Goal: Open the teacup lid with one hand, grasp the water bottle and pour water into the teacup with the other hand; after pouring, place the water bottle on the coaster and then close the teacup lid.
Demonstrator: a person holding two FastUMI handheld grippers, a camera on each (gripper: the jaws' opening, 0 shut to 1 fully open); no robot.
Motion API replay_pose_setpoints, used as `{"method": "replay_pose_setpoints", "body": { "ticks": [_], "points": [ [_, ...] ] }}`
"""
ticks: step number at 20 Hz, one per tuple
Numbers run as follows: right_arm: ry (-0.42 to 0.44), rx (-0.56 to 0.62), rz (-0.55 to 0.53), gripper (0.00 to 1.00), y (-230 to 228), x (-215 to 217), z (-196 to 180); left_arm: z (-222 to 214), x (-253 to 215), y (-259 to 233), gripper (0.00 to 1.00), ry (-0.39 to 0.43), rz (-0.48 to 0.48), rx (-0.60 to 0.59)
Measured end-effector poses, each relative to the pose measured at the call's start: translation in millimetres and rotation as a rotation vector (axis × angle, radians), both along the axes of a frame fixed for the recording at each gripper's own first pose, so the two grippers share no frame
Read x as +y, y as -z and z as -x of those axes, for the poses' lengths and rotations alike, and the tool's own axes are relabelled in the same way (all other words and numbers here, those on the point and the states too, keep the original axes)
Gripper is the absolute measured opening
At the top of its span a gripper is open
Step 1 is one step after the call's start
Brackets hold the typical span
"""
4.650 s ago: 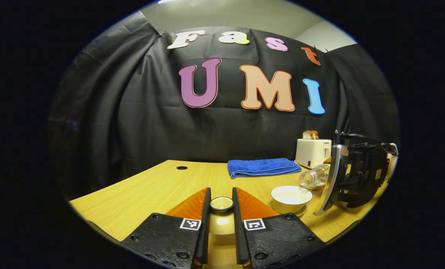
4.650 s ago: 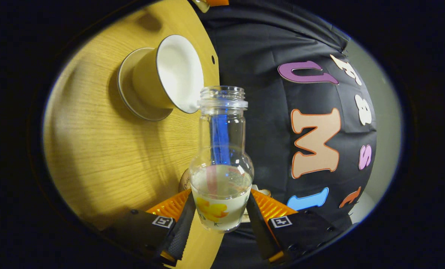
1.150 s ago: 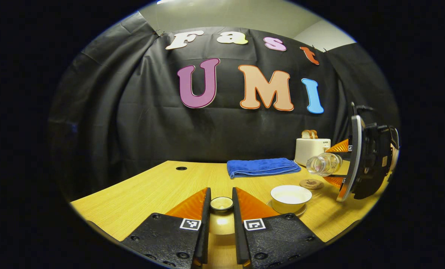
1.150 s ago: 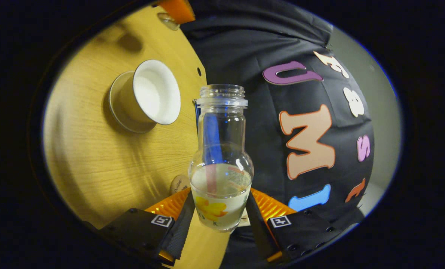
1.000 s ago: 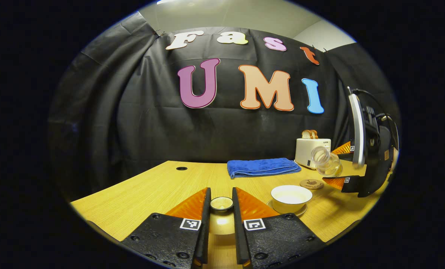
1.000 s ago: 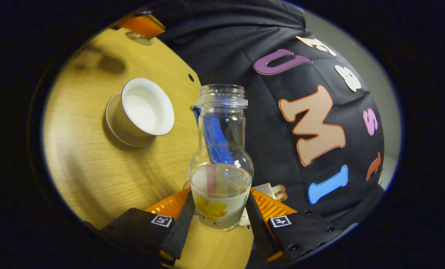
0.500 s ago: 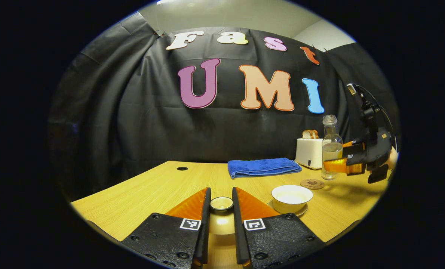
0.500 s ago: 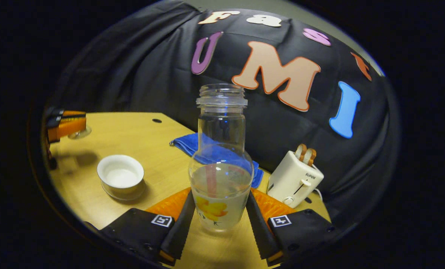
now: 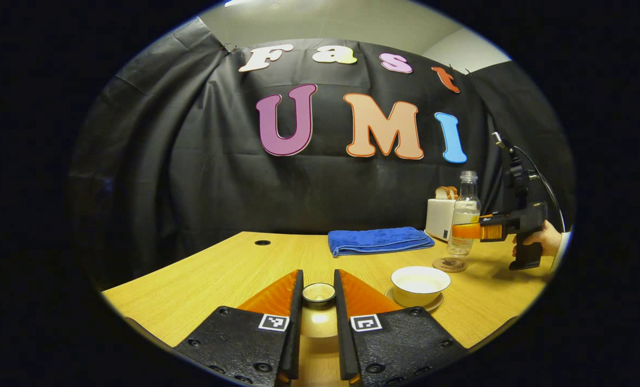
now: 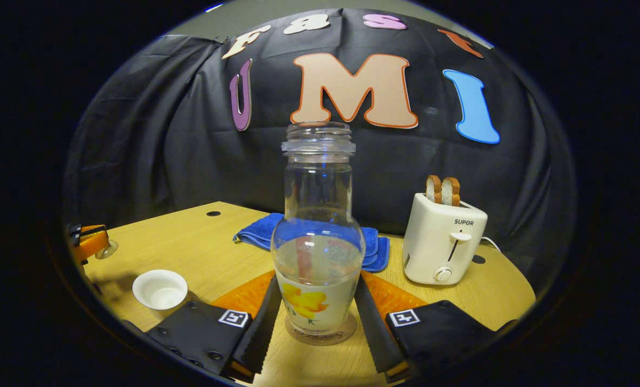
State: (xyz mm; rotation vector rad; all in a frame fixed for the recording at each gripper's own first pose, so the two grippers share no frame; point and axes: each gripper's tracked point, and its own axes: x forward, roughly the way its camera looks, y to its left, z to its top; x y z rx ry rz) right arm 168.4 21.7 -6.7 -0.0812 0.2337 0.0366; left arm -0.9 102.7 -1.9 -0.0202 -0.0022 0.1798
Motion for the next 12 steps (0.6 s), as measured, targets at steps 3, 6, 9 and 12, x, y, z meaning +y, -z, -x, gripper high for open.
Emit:
{"method": "replay_pose_setpoints", "body": {
  "ticks": [3, 6, 9, 12],
  "points": [
    [0.013, 0.021, 0.008, 0.8, 15, -6, -8, 0, 0, 0, 0.27, 0.0, -0.001, 0.001],
    [0.01, 0.044, 0.008, 0.8, 27, -5, -11, 0, 1, 0, 0.27, -0.001, -0.001, 0.0],
    [0.005, 0.051, 0.016, 0.79, 34, -3, -13, 1, 0, 0, 0.27, 0.0, -0.001, 0.0],
    [0.016, 0.05, 0.01, 0.79, 36, -5, -16, 0, 0, 0, 0.27, 0.0, -0.001, 0.0]
  ]
}}
